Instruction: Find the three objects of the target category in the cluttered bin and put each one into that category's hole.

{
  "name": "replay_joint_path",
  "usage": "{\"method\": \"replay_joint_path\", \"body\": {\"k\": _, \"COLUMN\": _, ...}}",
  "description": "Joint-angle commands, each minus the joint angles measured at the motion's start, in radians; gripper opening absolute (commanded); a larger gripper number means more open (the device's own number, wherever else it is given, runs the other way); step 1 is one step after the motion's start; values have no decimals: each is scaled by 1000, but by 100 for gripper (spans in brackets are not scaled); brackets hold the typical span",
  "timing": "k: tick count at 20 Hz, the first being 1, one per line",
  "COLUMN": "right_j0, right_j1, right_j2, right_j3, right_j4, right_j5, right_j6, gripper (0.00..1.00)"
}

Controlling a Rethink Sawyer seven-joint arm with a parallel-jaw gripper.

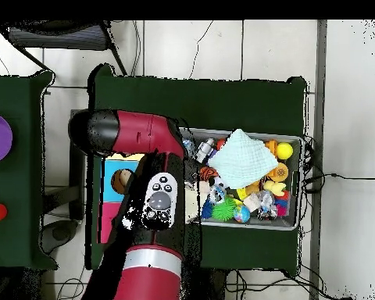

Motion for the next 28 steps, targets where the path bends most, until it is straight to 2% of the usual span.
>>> {"method": "replay_joint_path", "body": {"k": 1, "right_j0": -12, "right_j1": 97, "right_j2": 37, "right_j3": 31, "right_j4": 22, "right_j5": -68, "right_j6": 190, "gripper": 0}}
{"method": "replay_joint_path", "body": {"k": 6, "right_j0": -20, "right_j1": 106, "right_j2": 49, "right_j3": 31, "right_j4": 38, "right_j5": -100, "right_j6": 181, "gripper": 0}}
{"method": "replay_joint_path", "body": {"k": 10, "right_j0": -32, "right_j1": 112, "right_j2": 69, "right_j3": 64, "right_j4": 53, "right_j5": -156, "right_j6": 163, "gripper": 0}}
{"method": "replay_joint_path", "body": {"k": 15, "right_j0": -47, "right_j1": 163, "right_j2": 113, "right_j3": 107, "right_j4": 75, "right_j5": -256, "right_j6": 150, "gripper": 0}}
{"method": "replay_joint_path", "body": {"k": 21, "right_j0": -59, "right_j1": 225, "right_j2": 141, "right_j3": 103, "right_j4": 92, "right_j5": -295, "right_j6": 135, "gripper": 0}}
{"method": "replay_joint_path", "body": {"k": 24, "right_j0": -56, "right_j1": 206, "right_j2": 127, "right_j3": 100, "right_j4": 96, "right_j5": -249, "right_j6": 126, "gripper": 0}}
{"method": "replay_joint_path", "body": {"k": 28, "right_j0": -49, "right_j1": 122, "right_j2": 106, "right_j3": 120, "right_j4": 91, "right_j5": -164, "right_j6": 105, "gripper": 0}}
